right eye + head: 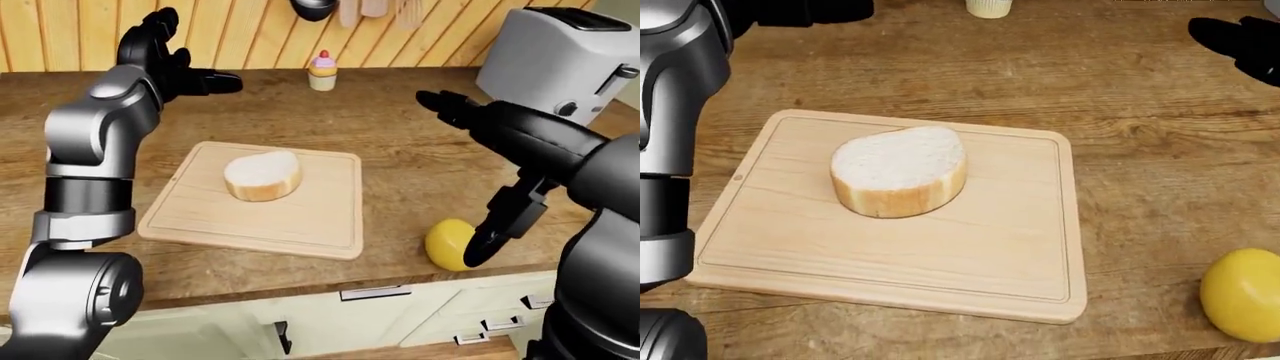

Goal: Pick up the wedge of cheese and place it on the slice of bread to prepare a simple cheese on bread dish.

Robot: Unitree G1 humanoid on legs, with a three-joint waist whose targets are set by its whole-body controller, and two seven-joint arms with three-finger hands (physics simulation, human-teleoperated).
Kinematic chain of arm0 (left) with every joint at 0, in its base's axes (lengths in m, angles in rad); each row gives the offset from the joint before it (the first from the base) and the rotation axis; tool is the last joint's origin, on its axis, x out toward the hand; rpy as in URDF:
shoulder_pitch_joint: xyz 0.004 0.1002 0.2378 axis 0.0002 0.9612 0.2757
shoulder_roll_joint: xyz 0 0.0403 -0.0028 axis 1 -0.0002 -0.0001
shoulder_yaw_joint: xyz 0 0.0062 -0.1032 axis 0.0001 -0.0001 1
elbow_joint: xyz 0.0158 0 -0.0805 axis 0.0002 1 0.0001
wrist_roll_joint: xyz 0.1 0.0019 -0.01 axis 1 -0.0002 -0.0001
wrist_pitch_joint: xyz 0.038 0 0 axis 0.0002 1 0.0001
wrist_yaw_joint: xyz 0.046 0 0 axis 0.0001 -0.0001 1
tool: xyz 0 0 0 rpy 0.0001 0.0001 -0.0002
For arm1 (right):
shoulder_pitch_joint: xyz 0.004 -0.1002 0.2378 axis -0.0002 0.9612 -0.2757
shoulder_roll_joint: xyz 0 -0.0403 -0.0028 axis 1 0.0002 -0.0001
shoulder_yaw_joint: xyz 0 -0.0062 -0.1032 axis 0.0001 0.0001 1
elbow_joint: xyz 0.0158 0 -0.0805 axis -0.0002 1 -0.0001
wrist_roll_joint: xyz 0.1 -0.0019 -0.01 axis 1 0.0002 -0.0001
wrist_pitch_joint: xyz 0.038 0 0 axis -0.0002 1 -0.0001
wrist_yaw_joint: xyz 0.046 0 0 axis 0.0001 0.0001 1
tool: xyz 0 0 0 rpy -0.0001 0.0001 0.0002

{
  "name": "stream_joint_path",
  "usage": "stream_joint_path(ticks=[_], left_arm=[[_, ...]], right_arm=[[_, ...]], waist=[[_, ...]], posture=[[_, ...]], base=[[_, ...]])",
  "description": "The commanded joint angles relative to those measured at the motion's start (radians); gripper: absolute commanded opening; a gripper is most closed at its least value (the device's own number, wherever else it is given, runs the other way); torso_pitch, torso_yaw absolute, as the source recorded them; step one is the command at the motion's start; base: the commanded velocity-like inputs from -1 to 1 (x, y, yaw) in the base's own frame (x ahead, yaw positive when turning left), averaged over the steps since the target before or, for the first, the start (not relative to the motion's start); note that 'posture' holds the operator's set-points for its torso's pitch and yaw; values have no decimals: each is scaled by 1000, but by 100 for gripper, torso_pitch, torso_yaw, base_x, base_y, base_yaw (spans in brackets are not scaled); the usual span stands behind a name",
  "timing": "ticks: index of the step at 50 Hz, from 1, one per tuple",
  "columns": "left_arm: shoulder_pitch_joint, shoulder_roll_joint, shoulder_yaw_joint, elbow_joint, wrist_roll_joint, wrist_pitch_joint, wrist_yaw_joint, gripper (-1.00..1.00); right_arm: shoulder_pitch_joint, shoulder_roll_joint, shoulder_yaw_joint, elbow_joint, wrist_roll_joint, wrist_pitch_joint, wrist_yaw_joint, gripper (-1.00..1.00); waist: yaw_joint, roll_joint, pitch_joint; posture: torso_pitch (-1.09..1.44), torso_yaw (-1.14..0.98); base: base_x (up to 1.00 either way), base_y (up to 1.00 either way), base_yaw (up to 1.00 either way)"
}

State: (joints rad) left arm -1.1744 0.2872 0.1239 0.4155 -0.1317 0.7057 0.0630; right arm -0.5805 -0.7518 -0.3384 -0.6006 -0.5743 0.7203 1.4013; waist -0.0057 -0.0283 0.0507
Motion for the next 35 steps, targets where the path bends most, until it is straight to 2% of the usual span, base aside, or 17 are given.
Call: stream_joint_path(ticks=[1,5,13,23,35], left_arm=[[-45,13,8,-37,3,-29,2,100],[-50,11,7,-33,4,-29,2,100],[-57,9,5,-27,7,-29,2,100],[-53,8,6,-42,6,-20,2,100],[-51,7,6,-55,4,-11,3,100]], right_arm=[[-25,-17,-20,-21,-20,3,17,100],[-27,-22,-32,-26,-21,-17,41,100],[47,-6,-71,-67,2,-69,73,100],[55,6,-62,-111,-50,-7,116,100],[123,59,-73,-156,-81,-62,131,100]], waist=[[0,-2,-28],[0,-4,-29],[2,-6,-32],[-1,-3,-34],[-3,0,-33]], posture=[[0,0],[0,0],[0,0],[0,0],[0,0]], base=[[0,0,0],[0,0,0],[0,0,0],[0,0,0],[0,0,0]])
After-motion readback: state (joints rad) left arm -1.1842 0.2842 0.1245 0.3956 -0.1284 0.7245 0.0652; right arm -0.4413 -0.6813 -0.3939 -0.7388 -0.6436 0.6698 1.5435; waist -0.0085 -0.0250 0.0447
